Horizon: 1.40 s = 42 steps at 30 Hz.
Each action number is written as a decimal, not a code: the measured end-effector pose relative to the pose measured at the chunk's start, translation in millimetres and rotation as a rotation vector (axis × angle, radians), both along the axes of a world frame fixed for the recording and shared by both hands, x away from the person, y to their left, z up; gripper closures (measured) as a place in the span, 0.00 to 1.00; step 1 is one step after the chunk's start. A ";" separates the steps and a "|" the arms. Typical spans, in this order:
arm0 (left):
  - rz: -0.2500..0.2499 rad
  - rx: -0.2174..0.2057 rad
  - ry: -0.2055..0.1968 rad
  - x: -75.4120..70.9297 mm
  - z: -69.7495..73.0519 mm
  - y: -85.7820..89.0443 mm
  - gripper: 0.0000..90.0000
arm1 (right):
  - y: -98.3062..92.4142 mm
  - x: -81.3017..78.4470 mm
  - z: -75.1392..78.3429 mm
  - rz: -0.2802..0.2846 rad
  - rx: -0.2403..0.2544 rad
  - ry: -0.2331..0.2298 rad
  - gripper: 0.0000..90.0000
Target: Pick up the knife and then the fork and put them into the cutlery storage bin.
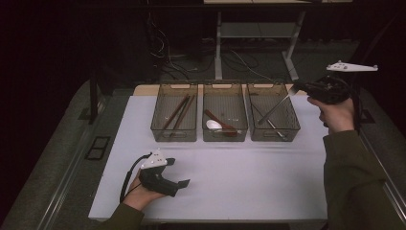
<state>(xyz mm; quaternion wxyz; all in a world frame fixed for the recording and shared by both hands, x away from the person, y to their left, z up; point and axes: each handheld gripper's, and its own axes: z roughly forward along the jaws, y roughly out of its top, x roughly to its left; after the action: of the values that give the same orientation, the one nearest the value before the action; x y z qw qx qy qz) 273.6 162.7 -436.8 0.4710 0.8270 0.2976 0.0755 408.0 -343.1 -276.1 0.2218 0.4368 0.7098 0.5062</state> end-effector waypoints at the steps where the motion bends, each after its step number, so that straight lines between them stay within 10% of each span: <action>1: 0.001 0.000 0.001 0.0 -0.2 -0.9 0.00 | -0.6 4.3 -1.6 -0.012 -0.009 0.006 0.97; 20: -0.036 0.030 -0.009 -3.6 2.1 -8.5 0.00 | 11.0 58.2 -80.4 0.002 -0.038 0.239 0.97; 32: -0.048 0.041 -0.009 -4.4 1.2 -10.4 0.00 | 0.9 62.7 -89.0 -0.086 -0.108 0.221 0.46; 42: -0.047 0.048 -0.011 -4.6 1.2 -9.8 0.00 | -1.1 44.6 -83.6 -0.050 -0.080 0.168 0.35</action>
<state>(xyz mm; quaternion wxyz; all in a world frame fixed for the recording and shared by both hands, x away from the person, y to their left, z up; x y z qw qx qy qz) 269.0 152.9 -435.6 0.4544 0.8444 0.2734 0.0758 452.5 -344.2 -359.8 0.1914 0.4862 0.7344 0.4332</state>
